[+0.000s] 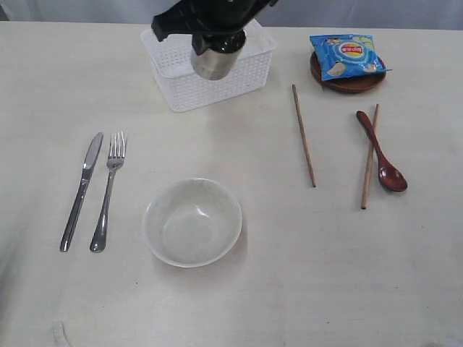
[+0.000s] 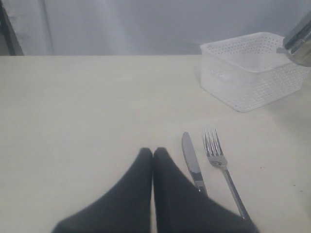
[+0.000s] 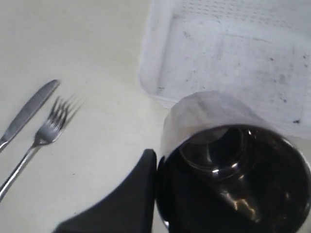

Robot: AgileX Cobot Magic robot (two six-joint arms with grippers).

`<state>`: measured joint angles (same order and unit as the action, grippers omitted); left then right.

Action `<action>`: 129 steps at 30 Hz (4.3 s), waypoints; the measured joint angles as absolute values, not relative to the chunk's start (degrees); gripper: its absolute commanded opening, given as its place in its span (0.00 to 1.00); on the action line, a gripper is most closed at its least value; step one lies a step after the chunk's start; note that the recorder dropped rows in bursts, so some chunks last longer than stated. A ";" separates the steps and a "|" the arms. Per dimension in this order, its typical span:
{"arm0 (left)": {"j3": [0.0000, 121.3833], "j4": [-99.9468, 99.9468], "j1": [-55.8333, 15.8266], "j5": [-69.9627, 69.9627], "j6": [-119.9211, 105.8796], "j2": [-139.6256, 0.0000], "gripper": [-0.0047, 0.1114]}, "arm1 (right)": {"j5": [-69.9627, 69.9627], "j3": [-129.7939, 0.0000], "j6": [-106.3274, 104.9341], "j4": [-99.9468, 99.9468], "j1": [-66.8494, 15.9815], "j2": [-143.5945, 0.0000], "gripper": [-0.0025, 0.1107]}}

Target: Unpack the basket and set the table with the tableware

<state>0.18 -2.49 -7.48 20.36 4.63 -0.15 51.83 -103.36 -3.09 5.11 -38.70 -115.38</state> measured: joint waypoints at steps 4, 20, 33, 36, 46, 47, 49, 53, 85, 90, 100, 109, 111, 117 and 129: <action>0.18 -2.49 -7.48 20.36 4.63 -0.15 0.04 | 53.69 -103.75 -5.37 0.00 -48.19 -113.39 0.02; 0.18 -2.49 -7.48 20.36 4.63 -0.15 0.04 | 60.07 -131.58 -3.25 -5.11 -55.66 -133.81 0.02; 0.18 -2.49 -7.48 20.36 4.63 -0.15 0.04 | 62.30 -144.45 0.43 -9.32 -55.55 -145.16 0.02; 0.18 -2.49 -7.48 20.36 4.63 -0.15 0.04 | 62.22 -144.67 1.06 -9.32 -54.91 -145.83 0.02; 0.18 -2.49 -7.48 20.36 4.63 -0.15 0.04 | 62.22 -144.67 0.94 -4.44 -52.28 -148.60 0.02; 0.18 -2.49 -7.48 20.36 4.63 -0.15 0.04 | 62.22 -144.67 0.67 -3.94 -52.28 -148.72 0.02; 0.18 -2.49 -7.48 20.36 4.63 -0.15 0.04 | 61.48 -144.67 0.50 -3.67 -52.28 -148.84 0.02; 0.18 -2.49 -7.48 20.36 4.63 -0.15 0.04 | 59.23 -144.67 0.41 -3.54 -52.28 -148.84 0.02; 0.18 -2.49 -7.48 20.36 4.63 -0.15 0.04 | 57.03 -144.70 0.00 -1.36 -51.05 -150.18 0.29; 0.18 -2.49 -7.48 20.36 4.63 -0.15 0.04 | 55.75 -144.70 0.00 -1.36 -51.05 -150.18 0.29; 0.18 -2.49 -7.48 20.36 4.63 -0.15 0.04 | 52.93 -144.70 -1.47 -1.36 -51.05 -147.47 0.29; 0.18 -2.49 -7.48 20.36 4.63 -0.15 0.04 | 61.03 -144.70 -1.67 -1.25 -51.43 -138.89 0.02; 0.18 -2.49 -7.48 20.36 4.63 -0.15 0.04 | 63.90 -144.70 -1.41 -1.25 -51.82 -137.34 0.02; 0.18 -2.49 -7.48 20.36 4.63 -0.15 0.04 | 68.57 -144.70 0.65 0.00 -52.44 -133.56 0.02; 0.18 -2.49 -7.48 20.36 4.63 -0.15 0.04 | 69.02 -144.70 -3.81 6.23 -52.44 -120.86 0.02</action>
<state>0.18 -2.49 -7.48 20.36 4.63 -0.15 69.02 -144.70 -3.81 6.23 -52.44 -120.86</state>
